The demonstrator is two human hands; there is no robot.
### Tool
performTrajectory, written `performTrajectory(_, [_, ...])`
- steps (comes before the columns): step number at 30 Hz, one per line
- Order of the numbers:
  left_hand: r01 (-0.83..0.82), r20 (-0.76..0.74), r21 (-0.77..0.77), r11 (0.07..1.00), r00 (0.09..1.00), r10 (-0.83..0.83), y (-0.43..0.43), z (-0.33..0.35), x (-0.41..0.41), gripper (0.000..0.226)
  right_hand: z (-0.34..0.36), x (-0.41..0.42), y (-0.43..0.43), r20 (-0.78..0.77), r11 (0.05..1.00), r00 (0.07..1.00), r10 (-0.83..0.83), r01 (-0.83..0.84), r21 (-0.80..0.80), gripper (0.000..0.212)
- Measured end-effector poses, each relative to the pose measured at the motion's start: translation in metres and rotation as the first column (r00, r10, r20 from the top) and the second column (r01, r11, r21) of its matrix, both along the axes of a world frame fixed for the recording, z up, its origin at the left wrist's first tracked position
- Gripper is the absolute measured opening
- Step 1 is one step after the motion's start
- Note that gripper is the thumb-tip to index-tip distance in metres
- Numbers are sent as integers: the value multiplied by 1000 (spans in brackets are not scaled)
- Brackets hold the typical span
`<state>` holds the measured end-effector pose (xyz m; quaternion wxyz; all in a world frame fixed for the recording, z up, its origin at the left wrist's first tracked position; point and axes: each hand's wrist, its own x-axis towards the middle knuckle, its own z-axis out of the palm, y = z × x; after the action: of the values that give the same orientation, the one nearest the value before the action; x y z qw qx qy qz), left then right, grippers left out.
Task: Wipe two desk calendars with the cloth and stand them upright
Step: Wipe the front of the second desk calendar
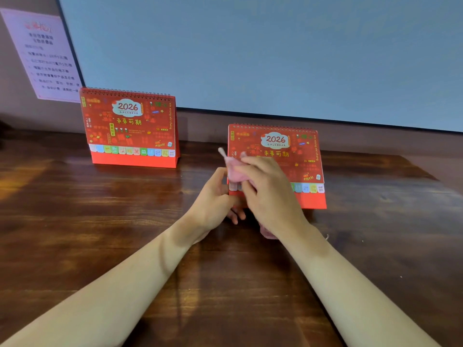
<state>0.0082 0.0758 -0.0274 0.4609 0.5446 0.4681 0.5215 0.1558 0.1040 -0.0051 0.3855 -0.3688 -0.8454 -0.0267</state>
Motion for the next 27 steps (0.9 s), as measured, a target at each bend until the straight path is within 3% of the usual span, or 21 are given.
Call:
performTrajectory(4, [0, 0, 15, 1000, 1000, 0, -1, 0, -1, 52, -7, 3, 3, 62, 994, 992, 112, -112, 3, 56])
performTrajectory(11, [8, 47, -21, 1000, 999, -7, -2, 2, 1, 44, -4, 21, 12, 4, 991, 991, -135, 135, 8, 50])
performTrajectory(18, [7, 38, 9, 1000, 999, -8, -3, 4, 1, 40, -9, 8, -1, 109, 994, 994, 12, -24, 107, 52])
performTrajectory(24, [36, 75, -19, 999, 997, -34, -3, 4, 0, 41, -6, 16, 2, 3, 977, 983, -184, 182, 108, 50])
performTrajectory(27, [28, 93, -25, 999, 995, -26, -3, 5, -1, 41, -10, 7, -3, 66, 989, 993, -95, 87, 119, 50])
